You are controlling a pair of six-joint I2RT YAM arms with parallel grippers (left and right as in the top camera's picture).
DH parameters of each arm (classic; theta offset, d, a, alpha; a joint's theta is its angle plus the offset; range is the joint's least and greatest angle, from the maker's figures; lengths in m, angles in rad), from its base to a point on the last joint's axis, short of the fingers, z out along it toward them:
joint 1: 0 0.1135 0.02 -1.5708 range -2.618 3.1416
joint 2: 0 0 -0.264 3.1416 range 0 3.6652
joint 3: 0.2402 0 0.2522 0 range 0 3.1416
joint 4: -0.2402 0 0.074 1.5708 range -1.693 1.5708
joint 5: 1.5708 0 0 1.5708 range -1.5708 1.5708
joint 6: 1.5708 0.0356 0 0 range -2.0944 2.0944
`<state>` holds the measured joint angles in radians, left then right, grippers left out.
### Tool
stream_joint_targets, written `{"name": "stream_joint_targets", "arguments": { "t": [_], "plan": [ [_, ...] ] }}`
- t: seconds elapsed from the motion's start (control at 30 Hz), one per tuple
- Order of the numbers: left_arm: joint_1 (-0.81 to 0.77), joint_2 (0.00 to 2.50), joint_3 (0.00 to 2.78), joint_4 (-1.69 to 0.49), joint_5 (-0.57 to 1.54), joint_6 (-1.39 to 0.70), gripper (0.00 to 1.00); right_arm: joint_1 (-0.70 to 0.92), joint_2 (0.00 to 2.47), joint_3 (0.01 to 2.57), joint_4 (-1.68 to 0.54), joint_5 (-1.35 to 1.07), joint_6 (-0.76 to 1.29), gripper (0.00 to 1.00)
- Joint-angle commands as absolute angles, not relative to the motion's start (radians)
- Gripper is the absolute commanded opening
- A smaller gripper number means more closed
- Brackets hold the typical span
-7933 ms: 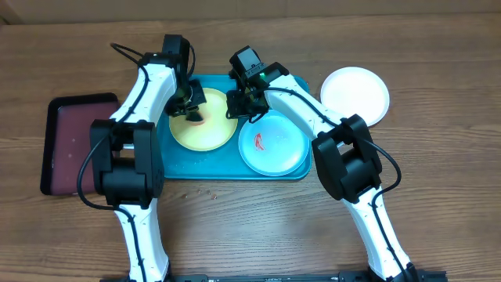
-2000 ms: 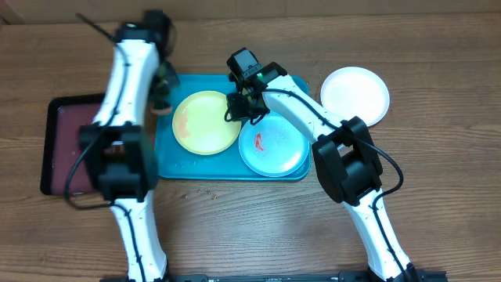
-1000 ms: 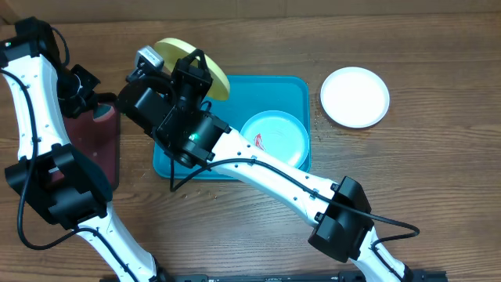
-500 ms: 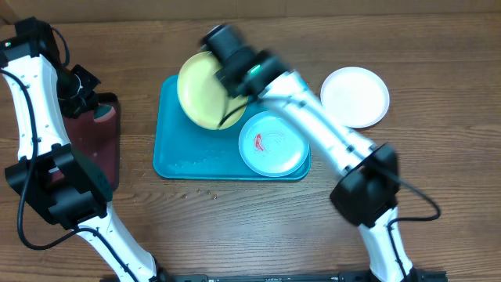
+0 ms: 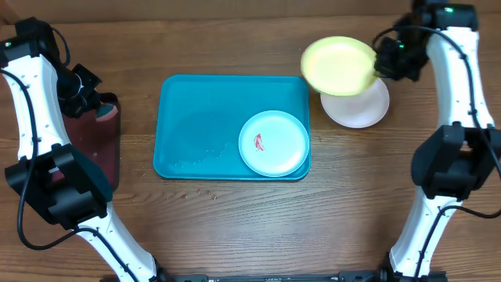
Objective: Clean dirty plates on tray and stack at the side
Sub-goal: 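Lift the yellow plate with the right gripper onto the white plate, then move the right gripper to the light-blue plate's rim and grip it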
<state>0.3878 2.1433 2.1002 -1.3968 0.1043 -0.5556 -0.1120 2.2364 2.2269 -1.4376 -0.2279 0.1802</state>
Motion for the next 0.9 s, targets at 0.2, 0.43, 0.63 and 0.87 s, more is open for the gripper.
{"name": "stream_joint_targets", "arguments": {
  "t": [0.2, 0.43, 0.63, 0.87],
  "plan": [
    [0.359, 2.138, 2.097, -1.386, 0.124, -0.53, 0.04, -0.187, 2.236, 2.097, -1.367, -0.122, 0.184, 0.04],
    [0.358, 2.138, 2.097, -1.384, 0.124, -0.531, 0.04, -0.187, 2.236, 1.993, -1.275, -0.083, 0.216, 0.3],
    [0.356, 2.138, 2.097, -1.38, 0.124, -0.53, 0.04, -0.146, 2.234, 1.992, -1.284, -0.14, 0.165, 0.67],
    [0.352, 2.138, 2.097, -1.383, 0.13, -0.532, 0.04, -0.045, 2.225, 2.008, -1.295, -0.411, -0.055, 0.66]
  ]
}}
